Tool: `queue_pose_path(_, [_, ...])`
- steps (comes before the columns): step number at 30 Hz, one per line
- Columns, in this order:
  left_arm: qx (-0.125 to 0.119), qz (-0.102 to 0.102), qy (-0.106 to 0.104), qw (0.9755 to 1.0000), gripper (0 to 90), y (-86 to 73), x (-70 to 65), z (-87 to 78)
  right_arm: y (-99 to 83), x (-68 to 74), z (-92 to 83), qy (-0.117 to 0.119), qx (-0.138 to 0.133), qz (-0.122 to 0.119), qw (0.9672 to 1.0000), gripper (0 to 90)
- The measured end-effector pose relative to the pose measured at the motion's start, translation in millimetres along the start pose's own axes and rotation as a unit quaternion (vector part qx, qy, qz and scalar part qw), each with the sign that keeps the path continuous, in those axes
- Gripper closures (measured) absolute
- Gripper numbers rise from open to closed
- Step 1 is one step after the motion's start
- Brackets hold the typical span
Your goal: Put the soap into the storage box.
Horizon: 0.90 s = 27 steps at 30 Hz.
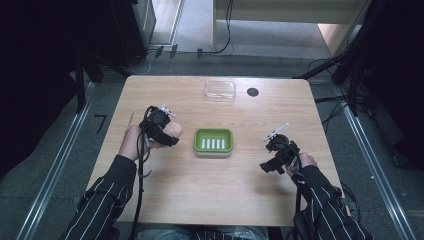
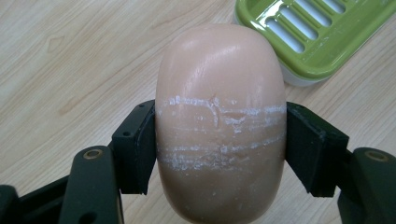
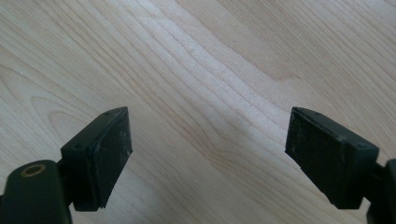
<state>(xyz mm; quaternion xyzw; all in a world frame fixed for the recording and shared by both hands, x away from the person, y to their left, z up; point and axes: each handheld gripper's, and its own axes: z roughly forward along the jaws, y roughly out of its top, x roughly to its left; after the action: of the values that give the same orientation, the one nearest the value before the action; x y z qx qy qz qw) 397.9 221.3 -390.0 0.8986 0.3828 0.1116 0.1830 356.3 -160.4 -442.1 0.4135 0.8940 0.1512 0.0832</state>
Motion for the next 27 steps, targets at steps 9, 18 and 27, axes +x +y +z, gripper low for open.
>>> queue_pose_path(9, [-0.001, 0.011, -0.005, 0.9999, 33.5, 11.3, -3.1, 5.3, -0.1, -0.4, 0.7, 0.001, 0.001, 0.0, 1.0, 15.4])
queue_pose_path(18, [-0.002, 0.017, -0.004, 0.9998, 33.6, 14.8, -4.3, 7.7, -0.1, -0.7, 1.4, 0.001, 0.001, 0.003, 1.0, 15.4])
queue_pose_path(27, [-0.006, 0.024, -0.006, 0.9997, 33.5, 23.1, -6.5, 8.8, 0.3, -0.7, 1.8, 0.0, 0.003, 0.004, 1.0, 15.4])
